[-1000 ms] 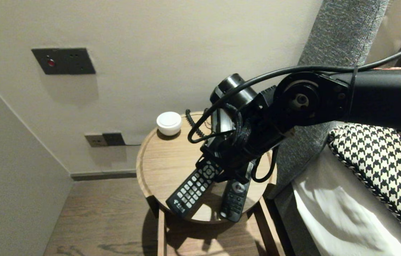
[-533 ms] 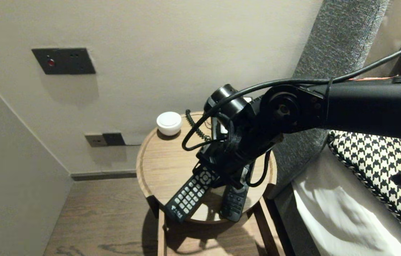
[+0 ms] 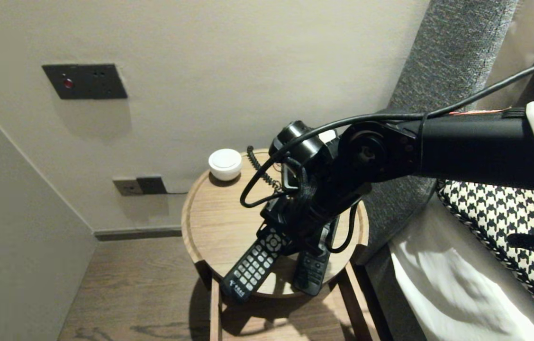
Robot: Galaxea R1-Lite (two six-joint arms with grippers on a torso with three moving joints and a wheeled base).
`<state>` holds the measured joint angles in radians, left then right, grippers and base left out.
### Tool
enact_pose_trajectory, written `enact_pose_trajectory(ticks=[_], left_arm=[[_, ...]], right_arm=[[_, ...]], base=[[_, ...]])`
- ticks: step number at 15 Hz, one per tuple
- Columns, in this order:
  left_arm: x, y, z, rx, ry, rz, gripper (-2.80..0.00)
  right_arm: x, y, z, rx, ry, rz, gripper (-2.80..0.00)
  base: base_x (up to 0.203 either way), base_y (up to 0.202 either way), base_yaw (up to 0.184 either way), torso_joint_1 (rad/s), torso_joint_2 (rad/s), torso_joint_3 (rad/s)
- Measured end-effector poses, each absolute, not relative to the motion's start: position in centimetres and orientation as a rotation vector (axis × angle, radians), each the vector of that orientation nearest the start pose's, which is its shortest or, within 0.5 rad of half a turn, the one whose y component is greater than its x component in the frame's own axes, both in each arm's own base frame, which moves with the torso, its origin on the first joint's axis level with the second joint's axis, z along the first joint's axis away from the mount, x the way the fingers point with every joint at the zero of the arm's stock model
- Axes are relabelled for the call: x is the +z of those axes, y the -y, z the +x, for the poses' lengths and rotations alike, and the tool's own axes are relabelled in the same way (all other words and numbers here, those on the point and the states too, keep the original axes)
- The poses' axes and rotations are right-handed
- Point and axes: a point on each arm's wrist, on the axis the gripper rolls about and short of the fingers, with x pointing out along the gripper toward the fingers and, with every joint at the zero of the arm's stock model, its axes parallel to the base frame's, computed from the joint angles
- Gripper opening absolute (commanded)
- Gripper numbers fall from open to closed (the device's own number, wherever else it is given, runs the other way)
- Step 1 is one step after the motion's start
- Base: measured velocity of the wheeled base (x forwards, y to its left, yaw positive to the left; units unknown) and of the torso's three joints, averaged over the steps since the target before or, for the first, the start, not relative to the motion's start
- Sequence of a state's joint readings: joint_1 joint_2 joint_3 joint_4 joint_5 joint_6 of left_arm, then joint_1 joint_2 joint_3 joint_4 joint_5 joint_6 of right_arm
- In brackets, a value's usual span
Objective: Take the remote control out of the drawer one by one and place them on the table
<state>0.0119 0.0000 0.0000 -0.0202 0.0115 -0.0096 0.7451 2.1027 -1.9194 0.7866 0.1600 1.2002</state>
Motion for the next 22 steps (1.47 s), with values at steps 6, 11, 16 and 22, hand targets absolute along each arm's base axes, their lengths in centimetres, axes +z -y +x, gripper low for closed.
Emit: enact_pose_trajectory(ticks=[6, 11, 16, 22], left_arm=[[7.8, 0.0, -2.3, 0.024, 0.021, -0.009, -2.8], [7.8, 0.0, -2.3, 0.024, 0.021, -0.01, -2.8], [7.8, 0.0, -2.3, 0.023, 0.021, -0.009, -2.8], [7.8, 0.0, -2.3, 0.023, 0.021, -0.009, -2.8]], right_arm=[[20.8, -27.3, 29.1, 0.132, -1.309, 0.73, -2.8], [20.2, -27.4, 29.2, 0.127, -1.323, 0.701, -2.8], [20.0, -27.3, 28.8, 0.113, -1.324, 0.622, -2.8], [19.8, -27.6, 28.6, 0.075, -1.252, 0.542, -2.8]], base=[[0.0, 0.0, 0.0, 0.0, 0.0, 0.0], [0.0, 0.0, 0.0, 0.0, 0.0, 0.0], [0.0, 0.0, 0.0, 0.0, 0.0, 0.0], [0.0, 0.0, 0.0, 0.0, 0.0, 0.0]])
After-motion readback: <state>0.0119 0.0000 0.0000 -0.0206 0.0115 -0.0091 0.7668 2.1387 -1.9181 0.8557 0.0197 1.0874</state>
